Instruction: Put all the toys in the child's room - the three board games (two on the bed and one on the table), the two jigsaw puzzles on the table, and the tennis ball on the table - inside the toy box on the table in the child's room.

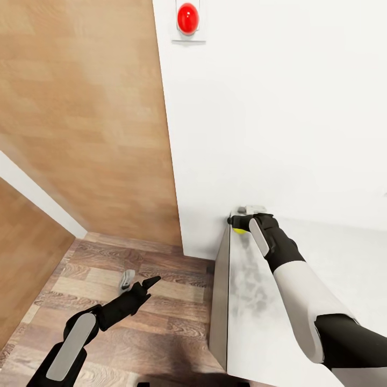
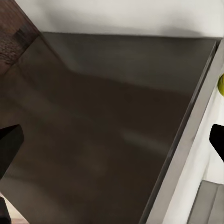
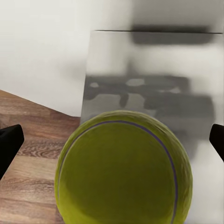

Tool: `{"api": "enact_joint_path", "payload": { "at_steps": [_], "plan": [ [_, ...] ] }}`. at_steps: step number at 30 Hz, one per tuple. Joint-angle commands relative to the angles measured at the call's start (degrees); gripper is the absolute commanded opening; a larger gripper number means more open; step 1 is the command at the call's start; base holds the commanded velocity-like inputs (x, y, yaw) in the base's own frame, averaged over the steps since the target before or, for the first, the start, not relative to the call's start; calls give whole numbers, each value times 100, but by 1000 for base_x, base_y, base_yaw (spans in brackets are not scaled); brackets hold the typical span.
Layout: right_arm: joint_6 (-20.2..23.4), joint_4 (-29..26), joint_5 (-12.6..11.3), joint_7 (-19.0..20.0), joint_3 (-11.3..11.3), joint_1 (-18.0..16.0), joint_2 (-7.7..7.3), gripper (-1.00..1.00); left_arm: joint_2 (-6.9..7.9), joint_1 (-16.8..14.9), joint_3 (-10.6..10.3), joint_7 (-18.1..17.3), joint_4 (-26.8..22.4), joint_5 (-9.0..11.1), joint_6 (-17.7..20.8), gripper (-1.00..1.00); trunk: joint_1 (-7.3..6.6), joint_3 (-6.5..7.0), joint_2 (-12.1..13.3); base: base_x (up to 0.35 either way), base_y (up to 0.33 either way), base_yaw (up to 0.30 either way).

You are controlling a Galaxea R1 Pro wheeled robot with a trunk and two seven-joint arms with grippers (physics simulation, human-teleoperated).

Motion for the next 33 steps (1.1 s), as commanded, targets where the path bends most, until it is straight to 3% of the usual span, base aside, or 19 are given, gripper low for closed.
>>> {"api": "enact_joint_path", "payload": {
  "at_steps": [1,33],
  "plan": [
    [19,-6,-61,-55,15,-3,-4,100,4,-4,-3,-15,-1,-6,13,100,3,-8,-9,0,0,0],
    [19,23,-48,-56,17,5,-20,100,-3,-6,-3,-15,-4,-6,12,100,3,-10,-9,0,0,0]
  ]
}}
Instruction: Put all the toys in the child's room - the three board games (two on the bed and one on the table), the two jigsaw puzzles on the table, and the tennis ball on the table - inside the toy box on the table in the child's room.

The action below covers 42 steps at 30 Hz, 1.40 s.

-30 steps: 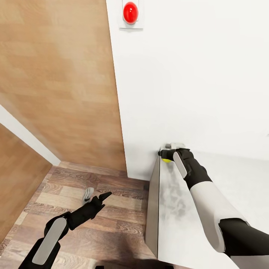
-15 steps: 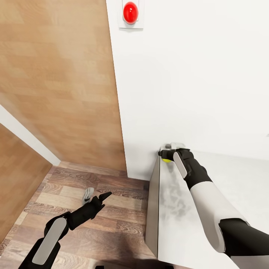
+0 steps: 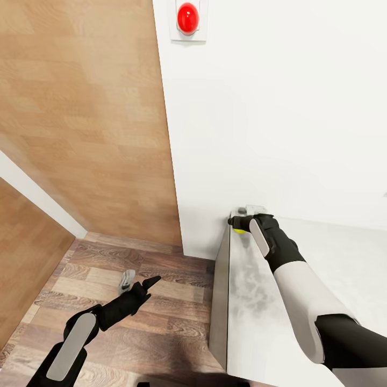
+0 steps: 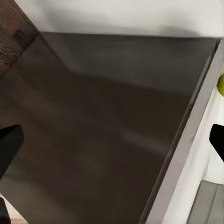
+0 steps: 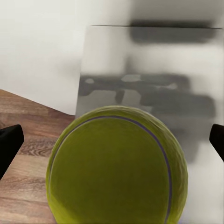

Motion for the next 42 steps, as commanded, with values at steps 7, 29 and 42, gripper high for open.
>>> {"api": "enact_joint_path", "payload": {
  "at_steps": [7,29,42],
  "plan": [
    [19,5,-58,-55,14,-3,-2,100,4,-5,-4,-15,-5,-6,15,100,3,-8,-9,0,0,0],
    [27,18,-56,-60,28,-3,-1,100,1,-2,-3,-22,-6,-6,20,100,3,-8,-9,0,0,0],
    [28,24,-62,-62,29,-3,-1,100,1,-4,-4,-23,-11,-6,20,100,3,-8,-9,0,0,0]
  ]
}}
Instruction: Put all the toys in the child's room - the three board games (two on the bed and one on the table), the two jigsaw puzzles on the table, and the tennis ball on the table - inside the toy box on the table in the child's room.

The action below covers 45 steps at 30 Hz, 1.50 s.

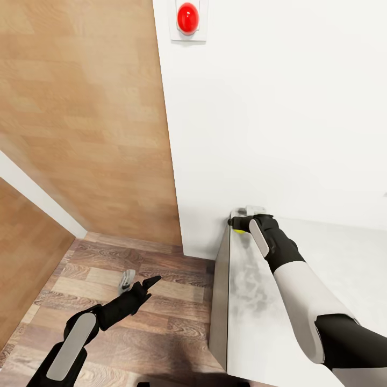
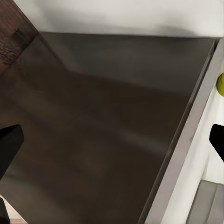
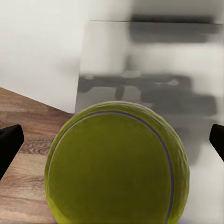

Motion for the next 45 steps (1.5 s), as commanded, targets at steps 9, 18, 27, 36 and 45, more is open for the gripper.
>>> {"api": "enact_joint_path", "payload": {
  "at_steps": [9,18,27,36,45],
  "plan": [
    [18,-3,-59,-62,15,-3,-2,100,5,-4,-2,-17,-12,-6,13,100,3,-8,-9,0,0,0],
    [17,-3,-59,-63,17,2,-2,100,4,-1,-3,-21,-24,-3,13,100,3,-8,-9,0,0,0],
    [15,-3,-56,-64,18,4,-2,100,4,-1,-4,-23,-29,1,13,100,3,-8,-9,0,0,0],
    [18,-3,-56,-64,18,5,-2,100,4,-2,-2,-24,-31,1,13,100,3,-8,-9,0,0,0],
    [19,-3,-61,-64,22,10,-2,100,3,-2,-2,-24,-31,2,13,100,3,-8,-9,0,0,0]
  ]
}}
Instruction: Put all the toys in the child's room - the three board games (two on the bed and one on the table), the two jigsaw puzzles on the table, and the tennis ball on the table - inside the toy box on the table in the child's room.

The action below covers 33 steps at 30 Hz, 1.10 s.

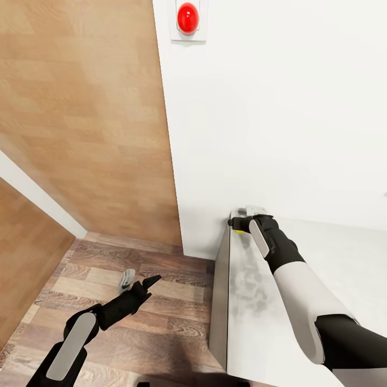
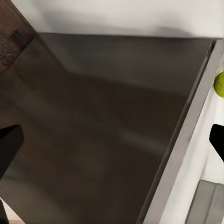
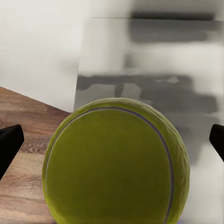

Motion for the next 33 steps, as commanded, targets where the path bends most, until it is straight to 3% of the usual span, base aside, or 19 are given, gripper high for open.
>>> {"api": "enact_joint_path", "payload": {
  "at_steps": [1,18,19,33],
  "plan": [
    [19,-6,-61,-55,16,-3,-2,100,3,-3,-3,-15,-1,-6,13,100,3,-8,-9,0,0,0],
    [16,-6,-63,-55,15,1,-2,100,3,-5,-3,-15,-8,-8,13,100,3,-8,-9,0,0,0],
    [16,-6,-63,-55,14,1,-2,-100,3,-5,-3,-15,-9,-9,13,100,3,-8,-9,0,0,0],
    [19,-6,-63,-58,7,1,-2,-100,3,-5,-3,-23,-10,-10,13,100,3,-8,-9,0,0,0]
  ]
}}
